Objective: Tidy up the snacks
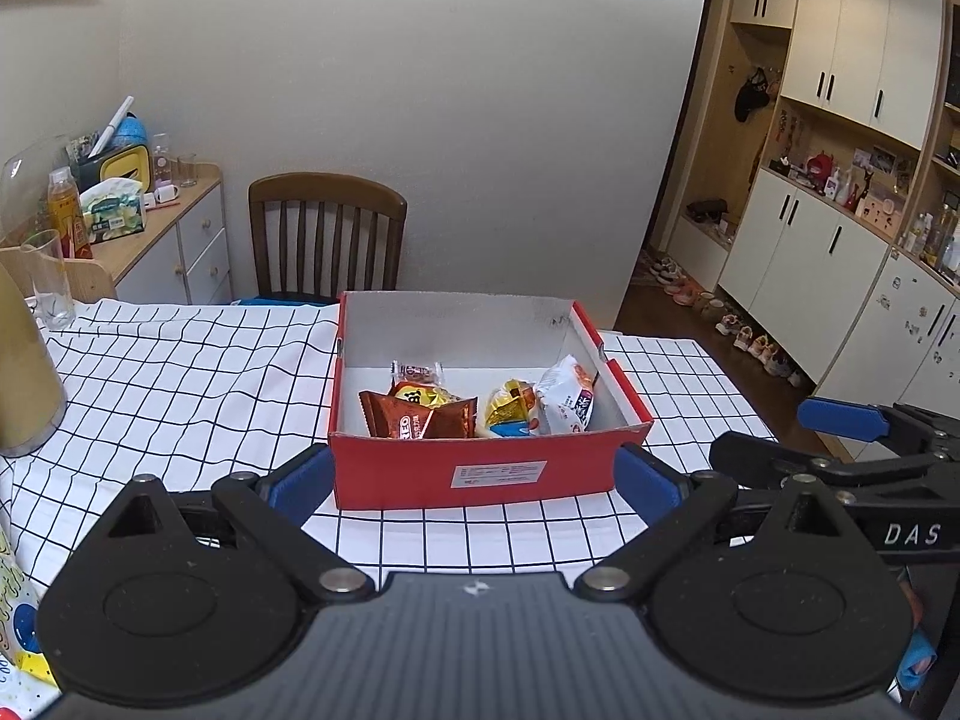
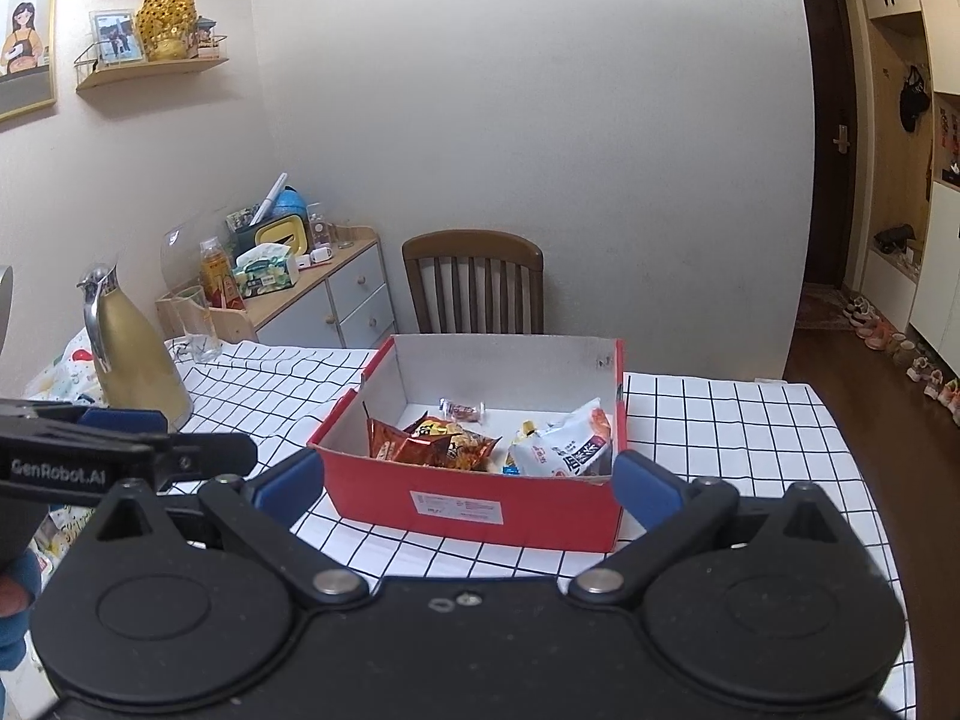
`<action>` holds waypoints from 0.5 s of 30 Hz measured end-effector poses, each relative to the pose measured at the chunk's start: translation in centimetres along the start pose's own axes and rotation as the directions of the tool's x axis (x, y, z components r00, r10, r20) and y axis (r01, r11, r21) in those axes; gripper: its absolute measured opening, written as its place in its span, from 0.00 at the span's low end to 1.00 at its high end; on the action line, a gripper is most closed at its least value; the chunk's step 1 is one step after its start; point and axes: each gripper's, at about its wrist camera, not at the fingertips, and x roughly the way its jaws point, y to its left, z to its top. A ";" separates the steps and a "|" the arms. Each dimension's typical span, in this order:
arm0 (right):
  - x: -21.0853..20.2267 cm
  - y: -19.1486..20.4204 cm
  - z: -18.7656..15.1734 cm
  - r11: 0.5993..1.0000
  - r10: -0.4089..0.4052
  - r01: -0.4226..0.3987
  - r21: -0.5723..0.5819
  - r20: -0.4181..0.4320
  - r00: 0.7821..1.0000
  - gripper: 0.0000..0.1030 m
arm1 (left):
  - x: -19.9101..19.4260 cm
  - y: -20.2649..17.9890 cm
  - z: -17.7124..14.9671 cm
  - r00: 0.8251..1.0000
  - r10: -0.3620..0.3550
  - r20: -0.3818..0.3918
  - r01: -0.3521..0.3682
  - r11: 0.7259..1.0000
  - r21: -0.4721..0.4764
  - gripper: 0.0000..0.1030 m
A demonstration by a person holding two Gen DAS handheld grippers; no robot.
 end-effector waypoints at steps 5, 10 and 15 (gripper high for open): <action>0.1 -0.1 0.2 1.000 -0.001 0.001 0.002 0.006 1.000 1.00 | -0.2 -0.1 0.1 1.000 -0.011 0.004 0.011 1.000 -0.004 0.97; 0.1 -0.1 0.4 1.000 -0.002 0.002 0.004 0.011 1.000 1.00 | -0.6 -0.3 0.3 1.000 -0.018 0.014 0.018 1.000 0.002 0.97; -0.1 -0.2 0.5 1.000 -0.004 0.004 0.009 0.016 1.000 1.00 | -0.8 -0.5 0.4 0.999 -0.030 0.021 0.030 1.000 0.002 0.97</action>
